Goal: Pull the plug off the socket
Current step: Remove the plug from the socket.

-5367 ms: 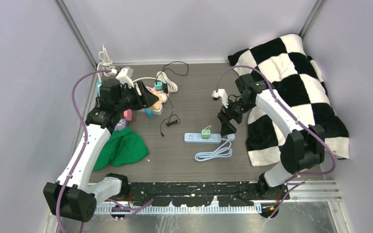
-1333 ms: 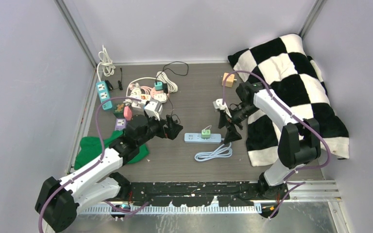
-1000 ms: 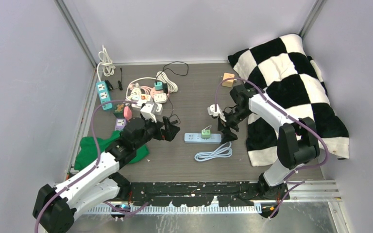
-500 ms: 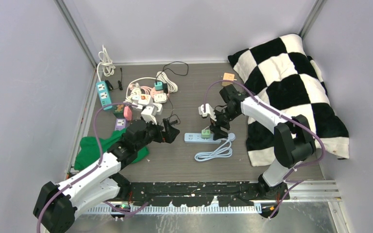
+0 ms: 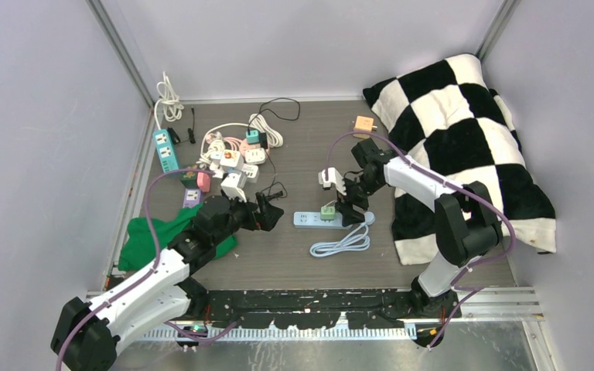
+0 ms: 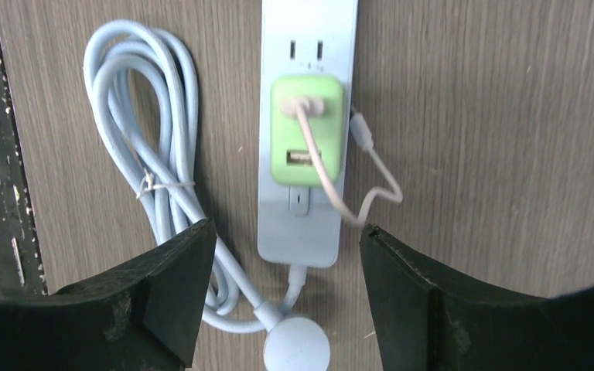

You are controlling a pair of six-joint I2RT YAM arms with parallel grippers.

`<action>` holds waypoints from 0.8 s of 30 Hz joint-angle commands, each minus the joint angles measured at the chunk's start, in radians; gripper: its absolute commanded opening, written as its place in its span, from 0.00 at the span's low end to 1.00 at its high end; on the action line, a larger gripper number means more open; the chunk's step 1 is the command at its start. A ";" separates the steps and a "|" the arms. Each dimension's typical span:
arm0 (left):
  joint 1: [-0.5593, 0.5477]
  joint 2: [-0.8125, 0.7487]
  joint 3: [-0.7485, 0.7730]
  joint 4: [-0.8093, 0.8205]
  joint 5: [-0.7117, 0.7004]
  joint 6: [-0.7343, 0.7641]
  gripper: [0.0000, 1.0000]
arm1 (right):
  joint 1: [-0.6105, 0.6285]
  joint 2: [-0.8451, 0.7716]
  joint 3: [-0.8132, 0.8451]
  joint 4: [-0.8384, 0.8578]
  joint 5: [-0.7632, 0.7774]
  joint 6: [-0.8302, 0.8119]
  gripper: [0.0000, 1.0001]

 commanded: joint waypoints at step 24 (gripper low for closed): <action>0.006 0.052 -0.029 0.117 0.009 -0.029 0.96 | 0.024 -0.022 -0.043 0.079 -0.042 -0.011 0.61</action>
